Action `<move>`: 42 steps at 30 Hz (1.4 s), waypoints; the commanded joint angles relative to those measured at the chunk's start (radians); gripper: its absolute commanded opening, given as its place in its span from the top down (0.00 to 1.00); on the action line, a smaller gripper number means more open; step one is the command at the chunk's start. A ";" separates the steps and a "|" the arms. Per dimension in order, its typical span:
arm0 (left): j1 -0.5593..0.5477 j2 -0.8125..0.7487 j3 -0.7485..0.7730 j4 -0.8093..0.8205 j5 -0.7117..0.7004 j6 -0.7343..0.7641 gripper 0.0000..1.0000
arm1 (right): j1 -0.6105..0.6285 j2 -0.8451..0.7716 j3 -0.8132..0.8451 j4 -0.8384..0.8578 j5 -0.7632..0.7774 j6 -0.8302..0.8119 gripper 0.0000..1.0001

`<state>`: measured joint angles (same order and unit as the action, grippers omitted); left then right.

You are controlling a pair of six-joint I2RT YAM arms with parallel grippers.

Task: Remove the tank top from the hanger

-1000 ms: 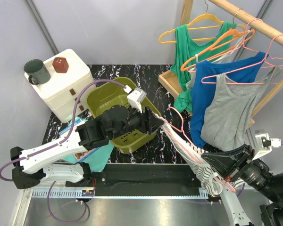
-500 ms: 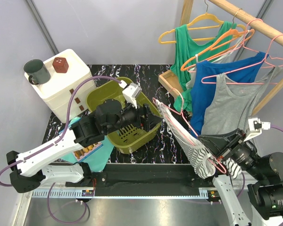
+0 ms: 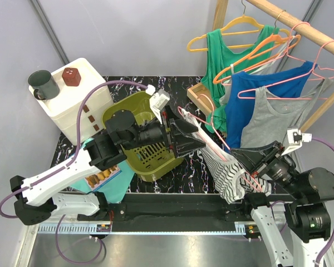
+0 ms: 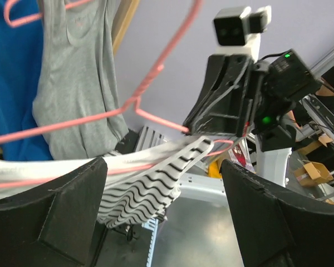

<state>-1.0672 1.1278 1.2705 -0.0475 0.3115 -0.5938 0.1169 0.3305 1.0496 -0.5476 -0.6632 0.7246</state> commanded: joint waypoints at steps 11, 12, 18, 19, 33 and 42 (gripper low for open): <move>0.001 0.147 0.299 0.051 -0.069 0.146 0.11 | -0.003 0.027 -0.033 0.129 -0.022 0.032 1.00; 0.001 0.165 0.320 0.028 -0.066 0.149 0.11 | -0.003 0.028 -0.033 0.130 -0.022 0.033 1.00; 0.001 0.245 0.395 -0.025 -0.077 0.183 0.21 | -0.003 0.031 -0.043 0.164 -0.035 0.059 1.00; 0.001 0.248 0.401 -0.040 -0.098 0.193 0.23 | -0.003 0.033 -0.045 0.172 -0.036 0.061 1.00; 0.003 0.283 0.513 -0.193 -0.065 0.458 1.00 | -0.003 0.197 -0.014 0.042 -0.090 -0.011 0.57; 0.003 0.314 0.572 -0.287 0.084 0.616 1.00 | -0.003 0.361 0.153 -0.129 -0.127 -0.204 0.41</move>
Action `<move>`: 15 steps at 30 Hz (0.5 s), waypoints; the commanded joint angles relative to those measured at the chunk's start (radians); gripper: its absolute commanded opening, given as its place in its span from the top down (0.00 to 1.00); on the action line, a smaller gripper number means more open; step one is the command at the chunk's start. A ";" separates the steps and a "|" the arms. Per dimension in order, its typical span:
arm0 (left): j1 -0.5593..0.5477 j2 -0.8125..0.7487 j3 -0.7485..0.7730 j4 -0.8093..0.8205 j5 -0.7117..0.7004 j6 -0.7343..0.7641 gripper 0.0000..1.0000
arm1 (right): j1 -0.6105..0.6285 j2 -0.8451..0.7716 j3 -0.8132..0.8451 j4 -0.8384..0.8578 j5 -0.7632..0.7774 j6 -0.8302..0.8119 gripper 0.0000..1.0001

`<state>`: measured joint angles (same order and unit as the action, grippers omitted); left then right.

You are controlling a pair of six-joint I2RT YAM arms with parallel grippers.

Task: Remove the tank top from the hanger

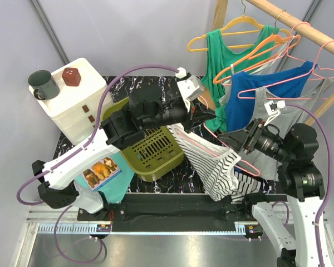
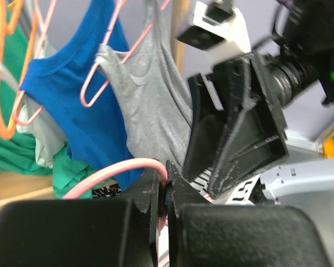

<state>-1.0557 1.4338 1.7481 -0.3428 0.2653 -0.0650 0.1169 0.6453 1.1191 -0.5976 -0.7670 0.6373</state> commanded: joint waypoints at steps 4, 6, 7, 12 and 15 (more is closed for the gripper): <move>-0.009 0.053 0.133 -0.045 0.160 0.090 1.00 | -0.003 0.093 0.139 -0.123 -0.087 -0.177 0.42; -0.009 0.069 0.133 -0.045 0.172 0.074 1.00 | -0.003 0.117 0.162 -0.136 -0.126 -0.192 0.44; -0.010 0.076 0.133 -0.045 0.176 0.070 1.00 | -0.003 0.126 0.165 -0.136 -0.141 -0.192 0.44; -0.013 0.103 0.149 -0.044 0.186 0.042 1.00 | -0.003 0.110 0.137 -0.122 -0.213 -0.169 0.46; -0.017 0.103 0.154 -0.044 0.164 0.041 1.00 | -0.003 0.079 0.136 -0.120 -0.221 -0.153 0.46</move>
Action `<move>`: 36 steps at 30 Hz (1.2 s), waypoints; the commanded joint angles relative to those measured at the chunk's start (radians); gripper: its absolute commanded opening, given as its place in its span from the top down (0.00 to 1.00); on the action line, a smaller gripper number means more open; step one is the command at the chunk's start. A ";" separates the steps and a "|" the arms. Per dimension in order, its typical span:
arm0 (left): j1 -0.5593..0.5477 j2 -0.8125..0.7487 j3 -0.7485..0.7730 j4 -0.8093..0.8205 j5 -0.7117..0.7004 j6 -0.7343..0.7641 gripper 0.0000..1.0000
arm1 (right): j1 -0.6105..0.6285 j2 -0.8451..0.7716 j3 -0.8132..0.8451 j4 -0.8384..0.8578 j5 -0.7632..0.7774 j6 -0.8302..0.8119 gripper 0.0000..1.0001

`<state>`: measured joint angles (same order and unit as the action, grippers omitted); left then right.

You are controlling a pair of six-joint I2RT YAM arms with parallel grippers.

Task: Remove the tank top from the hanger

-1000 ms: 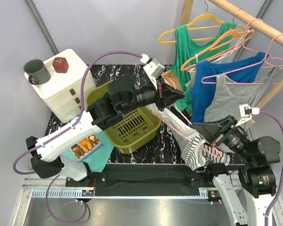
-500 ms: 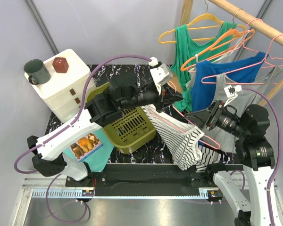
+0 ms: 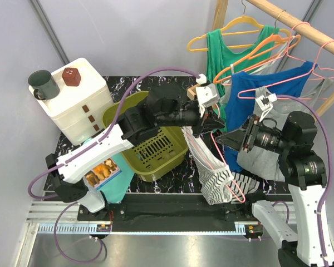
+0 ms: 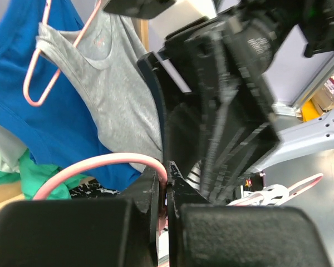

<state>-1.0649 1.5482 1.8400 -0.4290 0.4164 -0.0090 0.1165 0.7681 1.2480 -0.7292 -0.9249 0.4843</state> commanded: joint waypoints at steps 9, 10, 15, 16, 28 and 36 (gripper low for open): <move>-0.047 0.075 0.189 0.045 0.047 -0.048 1.00 | -0.003 -0.053 -0.010 0.045 -0.121 0.046 0.46; -0.050 0.085 0.200 0.042 0.056 -0.052 1.00 | -0.003 -0.055 -0.024 0.054 -0.123 0.051 0.47; -0.082 0.096 0.208 0.044 0.036 -0.052 1.00 | -0.005 -0.049 -0.030 0.076 -0.104 0.059 0.62; -0.086 0.101 0.208 0.044 0.035 -0.051 1.00 | -0.005 -0.047 -0.030 0.077 -0.092 0.059 0.70; -0.070 -0.152 -0.091 0.097 -0.266 -0.098 0.12 | -0.003 -0.085 -0.065 0.102 0.121 0.089 1.00; 0.018 -0.385 -0.462 0.242 -0.397 -0.199 0.18 | -0.005 -0.096 -0.076 0.151 0.118 0.134 1.00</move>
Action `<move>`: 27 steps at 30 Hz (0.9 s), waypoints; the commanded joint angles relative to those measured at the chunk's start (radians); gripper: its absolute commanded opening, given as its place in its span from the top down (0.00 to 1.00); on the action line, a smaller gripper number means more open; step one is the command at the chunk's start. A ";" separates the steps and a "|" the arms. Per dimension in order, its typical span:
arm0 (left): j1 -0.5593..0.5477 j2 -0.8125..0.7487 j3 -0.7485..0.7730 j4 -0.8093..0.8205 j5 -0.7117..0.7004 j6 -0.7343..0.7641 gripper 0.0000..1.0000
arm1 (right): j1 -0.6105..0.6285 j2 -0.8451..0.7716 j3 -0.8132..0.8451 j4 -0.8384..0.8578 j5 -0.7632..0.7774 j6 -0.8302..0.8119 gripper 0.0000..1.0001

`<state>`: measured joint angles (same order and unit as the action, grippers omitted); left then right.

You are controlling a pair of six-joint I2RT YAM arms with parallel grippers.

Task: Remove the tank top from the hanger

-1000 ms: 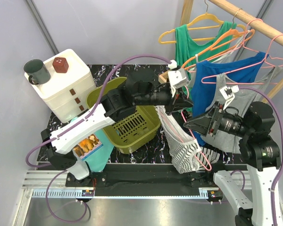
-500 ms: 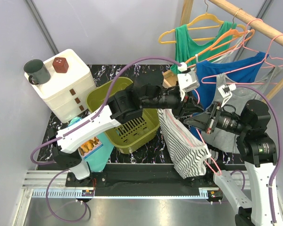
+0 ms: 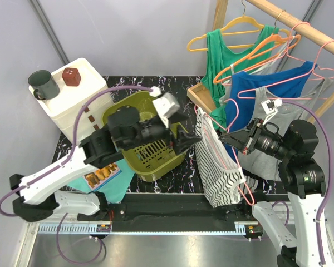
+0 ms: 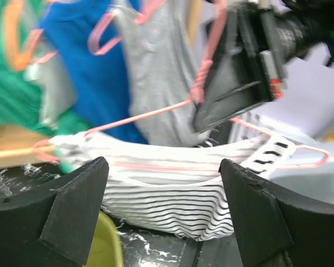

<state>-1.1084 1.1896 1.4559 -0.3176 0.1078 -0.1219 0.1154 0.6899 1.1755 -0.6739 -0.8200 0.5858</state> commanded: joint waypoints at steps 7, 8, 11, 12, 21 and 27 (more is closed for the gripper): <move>0.192 0.108 -0.092 0.153 -0.042 -0.173 0.28 | -0.002 -0.072 -0.017 0.143 -0.001 0.105 1.00; 0.199 0.126 -0.075 0.153 -0.042 -0.177 0.29 | -0.002 -0.075 -0.017 0.143 -0.001 0.111 1.00; 0.217 0.188 -0.043 0.153 -0.034 -0.197 0.36 | -0.002 -0.082 -0.025 0.149 -0.004 0.126 1.00; 0.222 0.197 -0.039 0.158 -0.033 -0.199 0.37 | -0.002 -0.084 -0.028 0.148 -0.002 0.128 1.00; 0.231 0.251 -0.020 0.198 0.044 -0.231 0.37 | -0.002 -0.090 -0.039 0.149 -0.008 0.131 1.00; 0.232 0.206 -0.103 0.261 0.101 -0.260 0.21 | -0.002 -0.092 -0.039 0.149 -0.007 0.129 1.00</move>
<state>-0.8814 1.4460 1.3808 -0.1585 0.1360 -0.3504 0.1150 0.6037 1.1305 -0.5884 -0.8219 0.7055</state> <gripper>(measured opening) 0.723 0.028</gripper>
